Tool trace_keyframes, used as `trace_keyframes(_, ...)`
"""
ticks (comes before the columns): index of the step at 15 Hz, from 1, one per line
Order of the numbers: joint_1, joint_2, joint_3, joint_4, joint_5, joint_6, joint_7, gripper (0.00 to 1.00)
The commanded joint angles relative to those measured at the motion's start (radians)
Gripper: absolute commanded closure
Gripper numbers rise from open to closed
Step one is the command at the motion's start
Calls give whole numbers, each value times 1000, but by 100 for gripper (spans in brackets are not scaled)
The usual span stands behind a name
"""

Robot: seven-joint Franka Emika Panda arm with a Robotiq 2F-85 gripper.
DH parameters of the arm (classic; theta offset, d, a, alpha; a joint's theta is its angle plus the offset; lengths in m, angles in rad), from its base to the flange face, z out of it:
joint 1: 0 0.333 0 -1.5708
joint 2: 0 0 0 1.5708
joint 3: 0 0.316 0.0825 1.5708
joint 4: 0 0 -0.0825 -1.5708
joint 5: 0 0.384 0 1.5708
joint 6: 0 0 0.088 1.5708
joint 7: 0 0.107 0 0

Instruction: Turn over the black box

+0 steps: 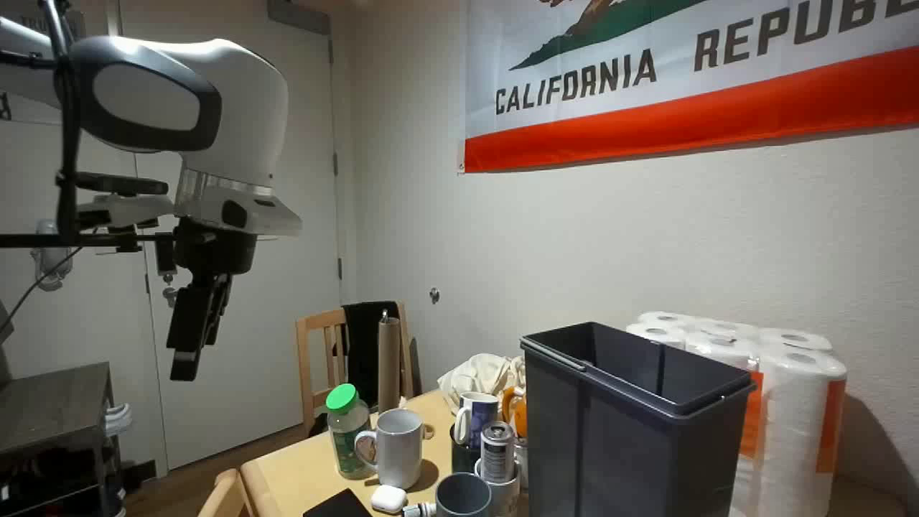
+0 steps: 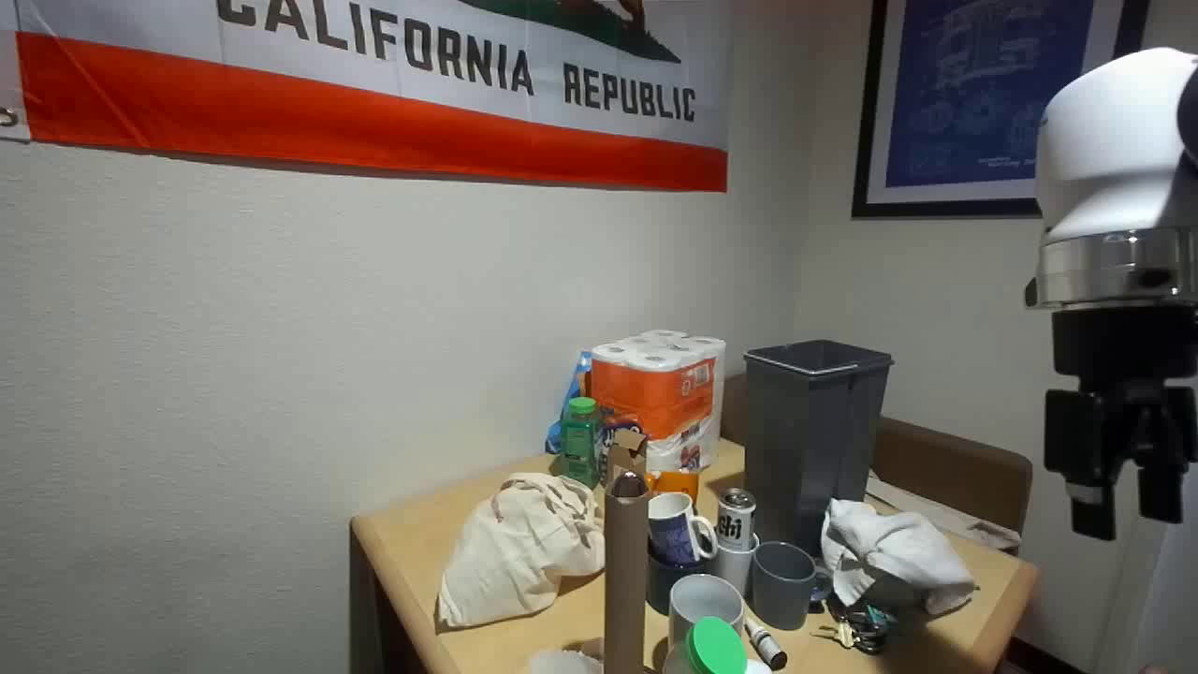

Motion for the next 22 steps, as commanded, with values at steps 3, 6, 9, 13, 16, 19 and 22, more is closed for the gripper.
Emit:
trace_keyframes(3,-16,0,13,2,7,-3,-8,0)
trace_keyframes(6,-16,0,13,2,7,-3,-8,0)
trace_keyframes(9,-16,66,3,0,8,35,-36,0)
trace_keyframes(13,-11,203,-19,-23,3,197,-128,0)
trace_keyframes(16,-4,340,-34,-30,-4,366,-207,0)
trace_keyframes(19,7,491,-55,-25,13,525,-299,0)
trace_keyframes(22,18,646,-69,-11,57,672,-405,0)
